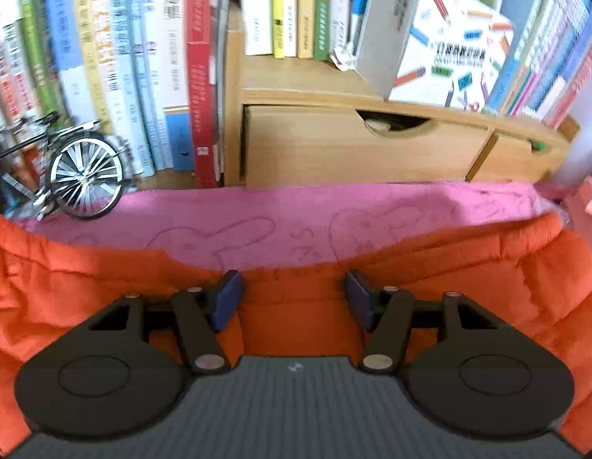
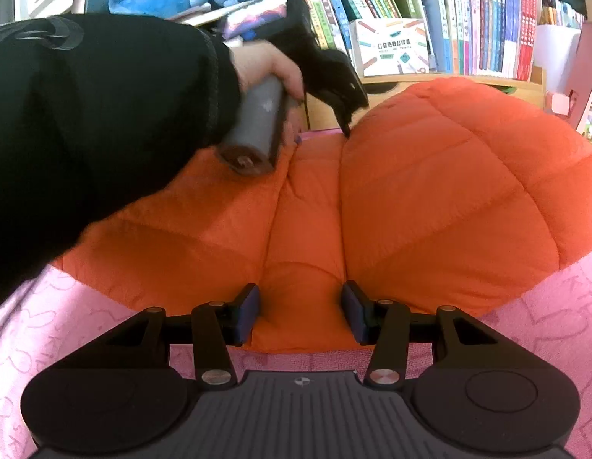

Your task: Fold clothes

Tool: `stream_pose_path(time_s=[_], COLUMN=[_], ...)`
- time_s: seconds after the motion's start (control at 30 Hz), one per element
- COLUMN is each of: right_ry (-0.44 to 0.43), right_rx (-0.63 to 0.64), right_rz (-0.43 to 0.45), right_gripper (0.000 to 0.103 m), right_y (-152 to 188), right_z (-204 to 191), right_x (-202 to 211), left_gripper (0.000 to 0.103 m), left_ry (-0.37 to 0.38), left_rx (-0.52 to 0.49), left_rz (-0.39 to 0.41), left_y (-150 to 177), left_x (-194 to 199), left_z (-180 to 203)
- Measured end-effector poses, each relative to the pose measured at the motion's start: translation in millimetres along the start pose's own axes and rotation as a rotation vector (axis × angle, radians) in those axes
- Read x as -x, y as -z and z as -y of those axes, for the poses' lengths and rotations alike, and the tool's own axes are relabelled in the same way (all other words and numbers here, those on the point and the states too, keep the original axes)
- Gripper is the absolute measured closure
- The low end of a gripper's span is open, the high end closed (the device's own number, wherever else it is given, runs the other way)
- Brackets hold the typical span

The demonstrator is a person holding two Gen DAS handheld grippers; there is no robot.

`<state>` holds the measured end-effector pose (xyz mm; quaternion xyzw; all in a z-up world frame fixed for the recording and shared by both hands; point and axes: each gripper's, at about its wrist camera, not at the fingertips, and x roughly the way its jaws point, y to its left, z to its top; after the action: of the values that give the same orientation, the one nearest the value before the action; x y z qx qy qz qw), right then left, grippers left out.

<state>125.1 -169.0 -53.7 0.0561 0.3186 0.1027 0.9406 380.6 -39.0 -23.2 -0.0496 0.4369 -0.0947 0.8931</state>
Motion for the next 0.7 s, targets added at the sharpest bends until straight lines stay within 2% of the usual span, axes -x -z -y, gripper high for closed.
stream_pose_path(time_s=[0.17,0.37,0.53,0.7], right_ry=[-0.003,-0.022,-0.034,-0.035], right_rx=[-0.003,-0.027,-0.043,-0.045], right_rz=[0.002,0.006,0.009,0.01], right_gripper=[0.054,0.054,0.054,0.054], right_y=[1.1,1.2,0.9,0.3], right_z=[-0.5,2.4,3.7,2.0], right_x=[2.1,4.3,5.9,7.0], left_gripper=[0.046,0.048,0.048,0.048], left_ry=[0.042,0.112,0.115,0.087], left_rx=[-0.083,-0.173,-0.21,-0.209], left_rz=[0.014,0.016,-0.044,-0.074], left_y=[26.7,92.5,121.6,118.4], left_x=[60.0,120.4,126.8,117.5], left_z=[-1.3,11.8,22.1,20.6])
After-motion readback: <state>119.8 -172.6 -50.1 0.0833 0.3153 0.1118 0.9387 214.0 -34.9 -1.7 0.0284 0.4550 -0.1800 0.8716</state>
